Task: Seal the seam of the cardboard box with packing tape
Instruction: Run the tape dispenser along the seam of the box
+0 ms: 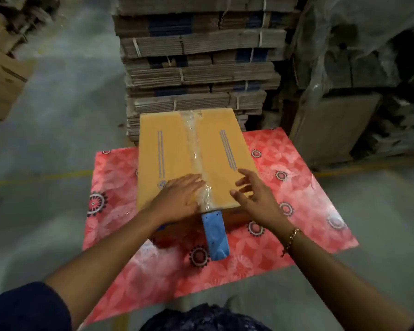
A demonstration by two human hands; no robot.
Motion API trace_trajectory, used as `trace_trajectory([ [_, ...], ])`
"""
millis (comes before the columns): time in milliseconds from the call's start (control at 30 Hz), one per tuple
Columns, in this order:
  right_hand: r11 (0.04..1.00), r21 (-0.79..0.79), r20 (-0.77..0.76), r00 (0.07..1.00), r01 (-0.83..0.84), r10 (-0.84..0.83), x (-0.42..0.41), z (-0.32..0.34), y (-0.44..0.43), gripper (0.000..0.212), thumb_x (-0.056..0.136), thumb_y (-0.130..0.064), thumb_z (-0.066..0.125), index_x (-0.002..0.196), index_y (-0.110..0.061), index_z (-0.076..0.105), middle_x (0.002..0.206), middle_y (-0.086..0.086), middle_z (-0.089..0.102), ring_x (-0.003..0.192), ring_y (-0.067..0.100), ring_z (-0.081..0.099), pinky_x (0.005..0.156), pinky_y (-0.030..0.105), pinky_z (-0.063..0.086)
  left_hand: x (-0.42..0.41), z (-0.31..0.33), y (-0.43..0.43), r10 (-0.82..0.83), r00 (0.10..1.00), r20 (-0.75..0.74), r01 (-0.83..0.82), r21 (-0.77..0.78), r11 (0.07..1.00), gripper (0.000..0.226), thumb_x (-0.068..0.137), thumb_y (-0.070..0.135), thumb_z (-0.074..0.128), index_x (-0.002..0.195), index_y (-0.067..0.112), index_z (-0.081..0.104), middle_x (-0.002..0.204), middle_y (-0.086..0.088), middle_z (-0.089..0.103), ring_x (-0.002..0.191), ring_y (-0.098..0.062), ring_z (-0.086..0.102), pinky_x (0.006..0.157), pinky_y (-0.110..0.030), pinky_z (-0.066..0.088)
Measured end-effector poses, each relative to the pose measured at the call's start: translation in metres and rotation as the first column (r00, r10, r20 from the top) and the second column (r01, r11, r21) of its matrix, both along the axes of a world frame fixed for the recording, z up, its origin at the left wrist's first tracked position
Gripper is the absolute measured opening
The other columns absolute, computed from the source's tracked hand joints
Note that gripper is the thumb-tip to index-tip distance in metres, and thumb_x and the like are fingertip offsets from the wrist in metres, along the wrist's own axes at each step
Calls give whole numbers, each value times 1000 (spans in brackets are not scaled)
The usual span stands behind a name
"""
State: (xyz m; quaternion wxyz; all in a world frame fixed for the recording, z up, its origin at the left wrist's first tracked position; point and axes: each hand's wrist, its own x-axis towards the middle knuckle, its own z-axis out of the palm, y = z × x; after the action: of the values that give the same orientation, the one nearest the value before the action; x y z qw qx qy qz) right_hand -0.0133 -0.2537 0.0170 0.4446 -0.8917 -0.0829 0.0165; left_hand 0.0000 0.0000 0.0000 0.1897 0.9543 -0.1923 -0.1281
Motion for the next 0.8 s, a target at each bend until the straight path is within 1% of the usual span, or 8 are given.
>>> trace_trajectory([
  [100,997,6,-97,992,83,-82,-29,-31,6,64,82,-53,64,139,-31,44,103,-9,62,90,15,66,78,46,57,0,-22,-5,-227,969,101,215,117,970,80,82,35,48,159,24,28,170,0,15,157,-18,14,124,-44,15],
  [167,992,-34,-123,984,124,-127,-54,-52,12,69,82,-57,66,141,-30,42,105,-8,62,93,11,64,80,40,55,3,-36,-9,-329,940,89,310,175,934,88,80,36,51,161,26,17,171,2,5,157,-15,4,125,-45,7],
  [267,984,-108,-198,966,145,-164,-78,-68,23,83,81,-60,70,148,-29,32,128,-4,55,105,8,57,84,29,48,13,-53,-3,-408,910,77,376,263,888,99,77,38,53,162,27,3,171,3,-6,156,-14,-6,126,-48,3],
  [367,976,-192,-255,955,100,-148,-96,-88,40,106,77,-73,63,158,-29,11,155,-3,36,134,18,44,102,38,47,13,-67,2,-437,889,138,383,301,874,100,75,40,49,162,26,2,171,3,-3,157,-15,-1,126,-49,8],
  [433,970,-219,-270,949,103,-161,-99,-97,52,111,76,-77,61,159,-29,6,161,-3,28,142,19,37,107,41,44,12,-73,2,-427,884,188,367,284,886,93,80,41,45,162,27,3,171,4,0,158,-15,2,126,-48,11],
  [567,974,-178,-294,937,141,-189,-96,-103,68,101,84,-62,62,158,-24,5,161,2,32,138,27,44,99,42,50,12,-77,3,-419,879,227,359,262,896,88,87,40,49,162,27,4,171,4,2,158,-15,3,126,-47,12],
  [667,979,-109,-260,946,170,-194,-98,-99,71,87,89,-43,68,156,-16,18,152,2,42,130,21,50,92,32,47,14,-77,3,-424,878,222,367,258,894,81,90,47,33,162,27,4,171,5,1,158,-14,3,125,-46,10],
  [800,980,-49,-216,956,193,-199,-108,-95,67,76,87,-43,71,148,-34,27,139,-7,54,113,20,61,84,42,56,14,-81,2,-411,873,264,356,233,905,75,94,54,26,162,26,10,171,5,7,157,-13,9,124,-46,15],
])
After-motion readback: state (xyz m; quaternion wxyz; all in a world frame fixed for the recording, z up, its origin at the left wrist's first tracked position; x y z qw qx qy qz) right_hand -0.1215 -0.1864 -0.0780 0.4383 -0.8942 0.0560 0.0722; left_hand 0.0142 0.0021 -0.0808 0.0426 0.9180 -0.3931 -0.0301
